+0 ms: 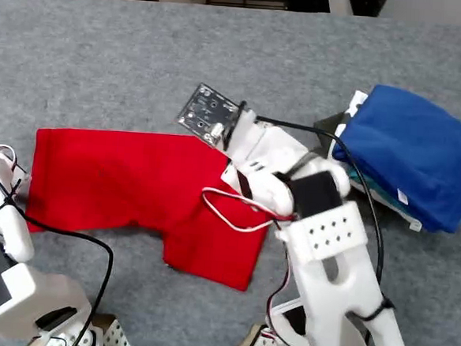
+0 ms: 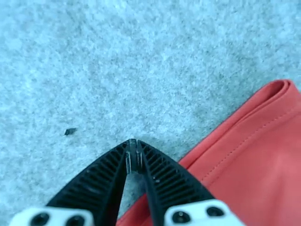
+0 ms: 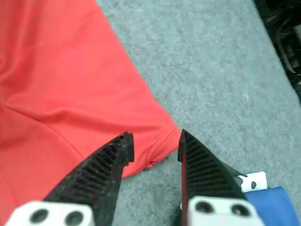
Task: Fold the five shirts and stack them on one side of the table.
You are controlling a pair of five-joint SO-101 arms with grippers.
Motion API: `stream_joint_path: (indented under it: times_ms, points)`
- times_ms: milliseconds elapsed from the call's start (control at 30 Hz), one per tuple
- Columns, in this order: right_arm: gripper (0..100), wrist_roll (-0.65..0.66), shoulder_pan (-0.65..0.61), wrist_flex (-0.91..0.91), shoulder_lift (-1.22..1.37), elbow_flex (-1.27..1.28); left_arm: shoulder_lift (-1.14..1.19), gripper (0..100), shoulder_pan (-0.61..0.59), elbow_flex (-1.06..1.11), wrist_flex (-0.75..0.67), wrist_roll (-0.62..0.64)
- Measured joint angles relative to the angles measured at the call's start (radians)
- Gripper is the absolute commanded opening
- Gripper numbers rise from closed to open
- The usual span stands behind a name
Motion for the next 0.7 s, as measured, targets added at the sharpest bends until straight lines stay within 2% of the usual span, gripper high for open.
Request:
stream_joint_path:
  times_ms: [400, 700]
  points:
    - [17.1, 0.000, 0.003, -0.184, -0.215, 0.192, -0.137, 2, 0.012, -0.103, 0.000, 0.000]
    - [17.1, 0.000, 0.003, -0.265, -0.269, 0.261, -0.239, 2, 0.012, -0.112, 0.000, 0.000]
